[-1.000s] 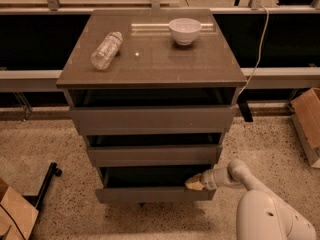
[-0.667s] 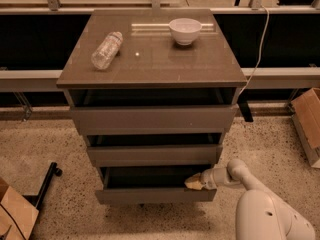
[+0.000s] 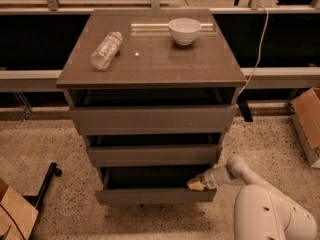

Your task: Open bottom drawer

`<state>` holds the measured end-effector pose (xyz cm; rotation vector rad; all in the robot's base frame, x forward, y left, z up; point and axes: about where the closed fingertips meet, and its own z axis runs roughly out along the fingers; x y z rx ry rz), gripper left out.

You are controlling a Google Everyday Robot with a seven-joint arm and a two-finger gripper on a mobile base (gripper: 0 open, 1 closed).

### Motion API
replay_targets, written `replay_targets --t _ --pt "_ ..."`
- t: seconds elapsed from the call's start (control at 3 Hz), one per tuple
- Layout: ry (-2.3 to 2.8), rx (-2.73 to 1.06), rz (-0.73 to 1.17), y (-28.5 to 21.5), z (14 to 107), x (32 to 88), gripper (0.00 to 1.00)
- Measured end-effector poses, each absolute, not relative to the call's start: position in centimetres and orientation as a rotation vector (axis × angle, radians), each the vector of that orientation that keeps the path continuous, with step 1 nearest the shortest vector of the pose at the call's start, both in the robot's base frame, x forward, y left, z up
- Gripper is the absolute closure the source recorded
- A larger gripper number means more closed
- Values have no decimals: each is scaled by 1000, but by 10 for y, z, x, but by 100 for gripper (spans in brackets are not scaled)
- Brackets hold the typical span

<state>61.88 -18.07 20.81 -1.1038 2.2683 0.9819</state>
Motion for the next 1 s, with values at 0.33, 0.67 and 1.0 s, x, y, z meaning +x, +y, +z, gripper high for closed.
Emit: replay_targets --t 0.33,0.67,1.0 --pt "2315 -1083 993 -187 202 605 28" --pt "2315 -1083 993 -187 202 605 4" --pt "2391 -1016 1010 -199 195 576 0"
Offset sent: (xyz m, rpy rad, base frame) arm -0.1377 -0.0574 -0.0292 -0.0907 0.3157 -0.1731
